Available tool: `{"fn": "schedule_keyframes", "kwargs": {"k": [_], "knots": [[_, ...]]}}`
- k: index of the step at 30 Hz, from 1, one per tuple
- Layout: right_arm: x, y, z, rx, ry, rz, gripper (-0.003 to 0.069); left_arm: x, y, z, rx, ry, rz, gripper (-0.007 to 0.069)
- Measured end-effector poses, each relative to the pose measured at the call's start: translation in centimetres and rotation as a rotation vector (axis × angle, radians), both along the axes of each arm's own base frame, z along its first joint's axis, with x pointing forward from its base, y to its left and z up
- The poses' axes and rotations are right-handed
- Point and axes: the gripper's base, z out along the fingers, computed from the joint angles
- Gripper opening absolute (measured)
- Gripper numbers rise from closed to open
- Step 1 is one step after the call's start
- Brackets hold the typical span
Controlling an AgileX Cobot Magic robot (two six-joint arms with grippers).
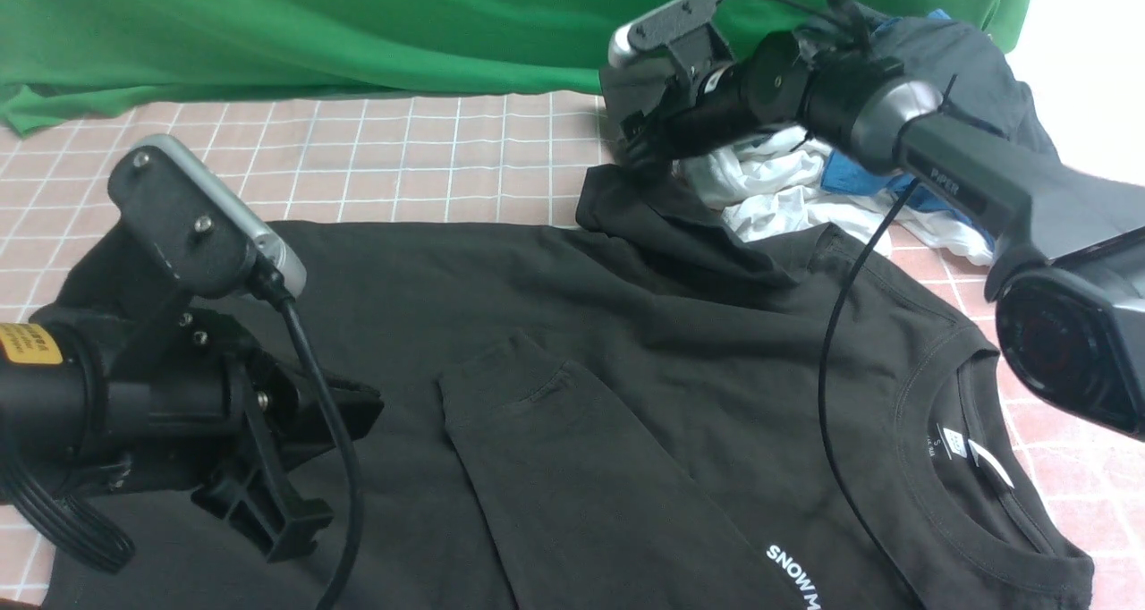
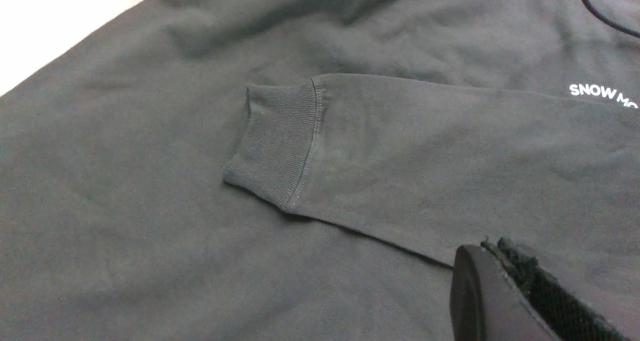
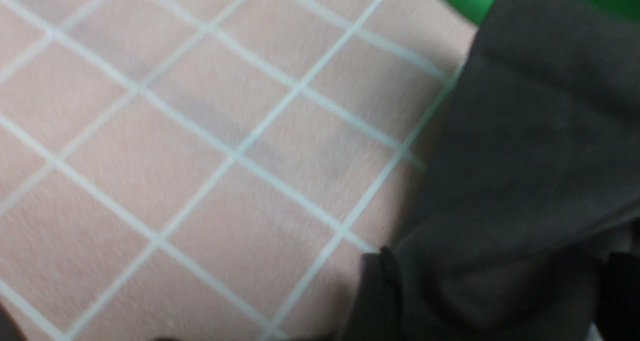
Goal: Fold a long-sleeved shirt over a pink coffee tablecloth.
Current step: 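Pull a dark sweatshirt from the pile and spread it flat on the table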
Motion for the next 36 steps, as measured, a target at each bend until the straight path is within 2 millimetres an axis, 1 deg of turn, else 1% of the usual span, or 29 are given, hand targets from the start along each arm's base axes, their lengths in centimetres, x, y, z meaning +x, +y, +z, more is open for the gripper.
{"fn": "schedule_keyframes", "kwargs": {"k": [1,3,5,9,10,13,15,18,19,20,22,24,26,28,32,36], "knots": [[0.0,0.0,-0.1,0.000,0.001,0.000,0.0506,0.0,0.0,0.0,-0.001,0.000,0.000,0.0017],[0.0,0.0,-0.7,-0.014,0.008,0.012,0.0391,0.0,-0.1,0.0,-0.008,0.005,0.000,0.0017],[0.0,0.0,-0.9,-0.019,0.008,0.017,0.0307,-0.1,-0.1,0.0,-0.011,0.014,-0.004,0.0017],[0.2,0.1,-0.1,-0.018,-0.006,0.026,0.0101,-0.4,-0.1,-0.2,-0.007,0.043,-0.020,0.0017],[0.2,0.1,0.3,-0.017,-0.012,0.029,0.0075,-0.4,-0.1,-0.2,-0.006,0.050,-0.023,0.0017],[0.1,0.2,2.1,-0.013,-0.021,0.042,0.0067,-0.6,-0.2,-0.3,-0.003,0.065,-0.032,0.0017],[-0.1,0.1,3.9,-0.010,-0.031,0.051,0.0067,-0.6,-0.2,-0.3,0.000,0.068,-0.034,0.0017],[-0.6,-0.1,7.4,0.001,-0.065,0.061,0.0067,-0.6,-0.1,-0.4,0.015,0.067,-0.037,0.0017],[-0.7,-0.2,7.9,0.003,-0.071,0.062,0.0067,-0.6,-0.1,-0.4,0.016,0.066,-0.037,0.0017],[-1.0,-0.4,9.5,0.008,-0.090,0.063,0.0067,-0.6,0.0,-0.4,0.024,0.064,-0.038,0.0017],[-1.5,-0.7,11.4,0.011,-0.104,0.068,0.0067,-0.6,0.0,-0.4,0.033,0.062,-0.039,0.0017],[-2.0,-0.8,12.4,0.009,-0.100,0.077,0.0067,-0.6,0.1,-0.4,0.038,0.062,-0.038,0.0017],[-2.9,-1.0,13.7,-0.010,-0.061,0.110,0.0067,-0.6,0.1,-0.5,0.039,0.067,-0.033,0.0017],[-3.7,-1.1,14.2,-0.027,-0.016,0.136,0.0067,-0.5,0.2,-0.5,0.047,0.071,-0.018,0.0017],[-5.5,-1.2,15.2,-0.047,0.099,0.215,0.0067,-0.4,0.8,-0.7,0.059,0.104,0.085,0.0017],[-7.0,-1.0,16.5,-0.016,0.160,0.282,0.0067,-0.3,1.3,-0.9,0.063,0.137,0.179,0.0017]]}}
